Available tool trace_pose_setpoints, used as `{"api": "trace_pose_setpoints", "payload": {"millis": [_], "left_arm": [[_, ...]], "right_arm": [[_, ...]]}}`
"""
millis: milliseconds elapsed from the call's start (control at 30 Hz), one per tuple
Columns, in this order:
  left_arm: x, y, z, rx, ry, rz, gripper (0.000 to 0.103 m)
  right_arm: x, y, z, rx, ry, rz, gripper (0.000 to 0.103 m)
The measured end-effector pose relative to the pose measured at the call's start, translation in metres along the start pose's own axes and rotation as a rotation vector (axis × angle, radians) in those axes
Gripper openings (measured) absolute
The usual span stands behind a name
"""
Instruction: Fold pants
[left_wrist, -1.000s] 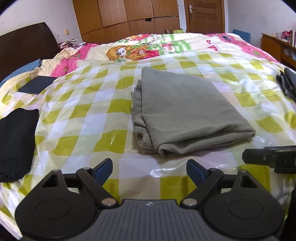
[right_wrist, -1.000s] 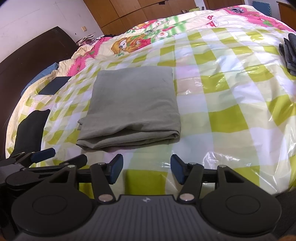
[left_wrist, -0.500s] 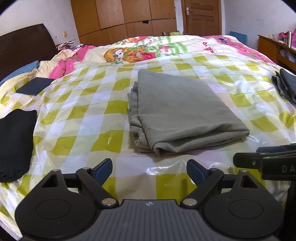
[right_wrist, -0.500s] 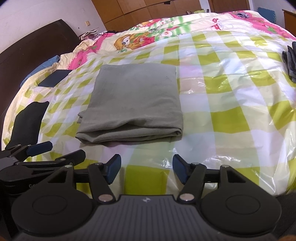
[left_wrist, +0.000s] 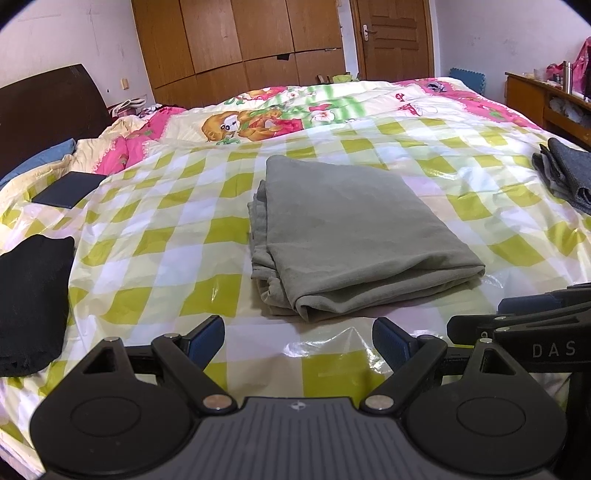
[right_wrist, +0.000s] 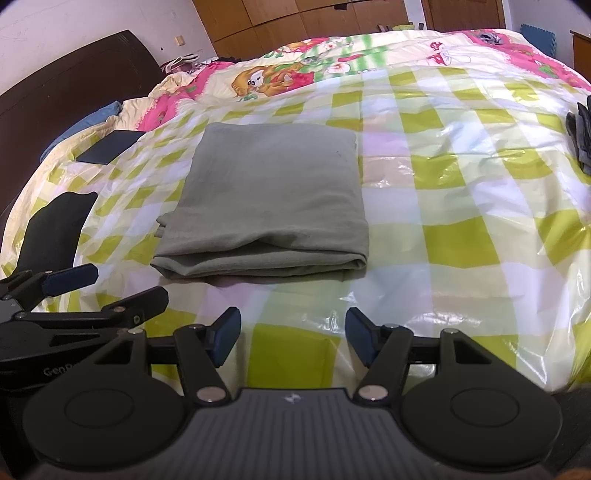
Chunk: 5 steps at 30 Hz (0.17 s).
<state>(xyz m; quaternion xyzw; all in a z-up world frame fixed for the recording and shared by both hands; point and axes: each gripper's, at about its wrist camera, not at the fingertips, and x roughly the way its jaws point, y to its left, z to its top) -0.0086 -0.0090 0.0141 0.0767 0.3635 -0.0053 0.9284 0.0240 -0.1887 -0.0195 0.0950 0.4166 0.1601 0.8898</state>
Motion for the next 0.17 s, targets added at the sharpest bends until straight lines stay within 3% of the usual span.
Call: {"api": "trace_pose_setpoints", "payload": {"millis": [167], "left_arm": [[-0.0024, -0.0019, 0.0001, 0.008, -0.014, 0.008, 0.099]], "right_arm": [[0.0004, -0.0009, 0.0004, 0.001, 0.000, 0.003, 0.064]]}}
